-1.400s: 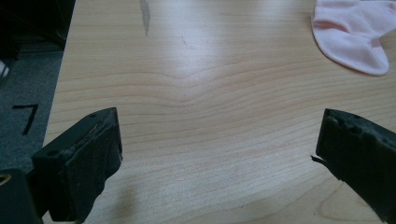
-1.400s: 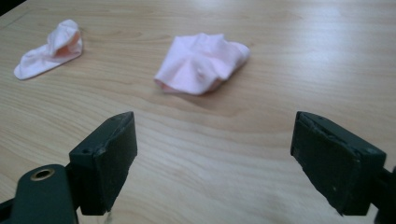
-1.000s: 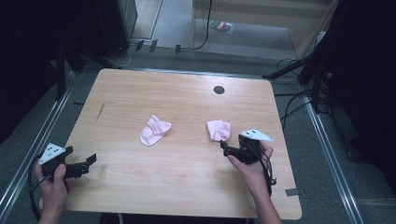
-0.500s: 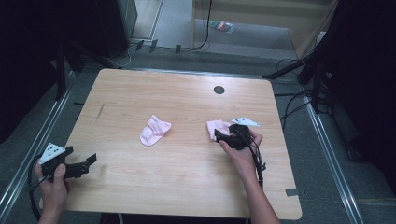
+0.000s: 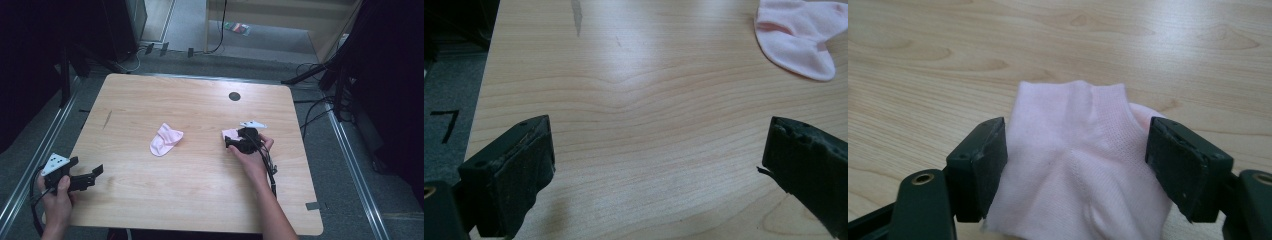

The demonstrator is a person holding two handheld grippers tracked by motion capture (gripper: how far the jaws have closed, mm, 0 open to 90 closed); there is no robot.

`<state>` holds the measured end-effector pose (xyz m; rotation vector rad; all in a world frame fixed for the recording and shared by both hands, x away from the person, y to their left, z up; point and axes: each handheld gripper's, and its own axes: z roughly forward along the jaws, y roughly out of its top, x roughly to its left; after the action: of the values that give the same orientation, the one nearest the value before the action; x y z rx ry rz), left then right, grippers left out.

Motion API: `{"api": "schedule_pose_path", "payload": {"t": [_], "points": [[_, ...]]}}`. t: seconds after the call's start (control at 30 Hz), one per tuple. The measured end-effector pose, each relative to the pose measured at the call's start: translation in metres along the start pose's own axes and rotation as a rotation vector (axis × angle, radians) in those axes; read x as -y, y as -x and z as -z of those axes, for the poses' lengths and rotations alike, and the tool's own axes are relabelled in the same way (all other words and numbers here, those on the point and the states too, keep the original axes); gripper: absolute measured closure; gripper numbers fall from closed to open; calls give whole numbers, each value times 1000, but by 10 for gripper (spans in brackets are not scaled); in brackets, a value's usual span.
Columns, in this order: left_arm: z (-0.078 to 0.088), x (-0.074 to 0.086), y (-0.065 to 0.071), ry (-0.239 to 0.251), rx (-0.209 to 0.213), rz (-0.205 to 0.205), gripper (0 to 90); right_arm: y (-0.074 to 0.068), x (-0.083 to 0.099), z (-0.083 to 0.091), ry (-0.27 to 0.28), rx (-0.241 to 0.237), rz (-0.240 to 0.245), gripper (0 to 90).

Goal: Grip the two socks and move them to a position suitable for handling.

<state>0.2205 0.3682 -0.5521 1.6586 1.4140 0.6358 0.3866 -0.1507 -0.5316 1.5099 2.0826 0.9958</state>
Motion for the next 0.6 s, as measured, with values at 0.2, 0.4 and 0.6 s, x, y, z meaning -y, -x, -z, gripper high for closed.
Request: {"api": "schedule_pose_path", "payload": {"t": [0.2, 0.4, 0.6], "points": [[0, 0, 0, -4, 2, -1, 5, -4, 6, -6, -1, 60, 56, 269], [0, 0, 0, -4, -1, -5, 5, -7, 13, -7, 36, 121, 79, 418], [0, 0, 0, -11, -4, -6, 5, 1, 20, -3, 90, 177, 76, 754]]}}
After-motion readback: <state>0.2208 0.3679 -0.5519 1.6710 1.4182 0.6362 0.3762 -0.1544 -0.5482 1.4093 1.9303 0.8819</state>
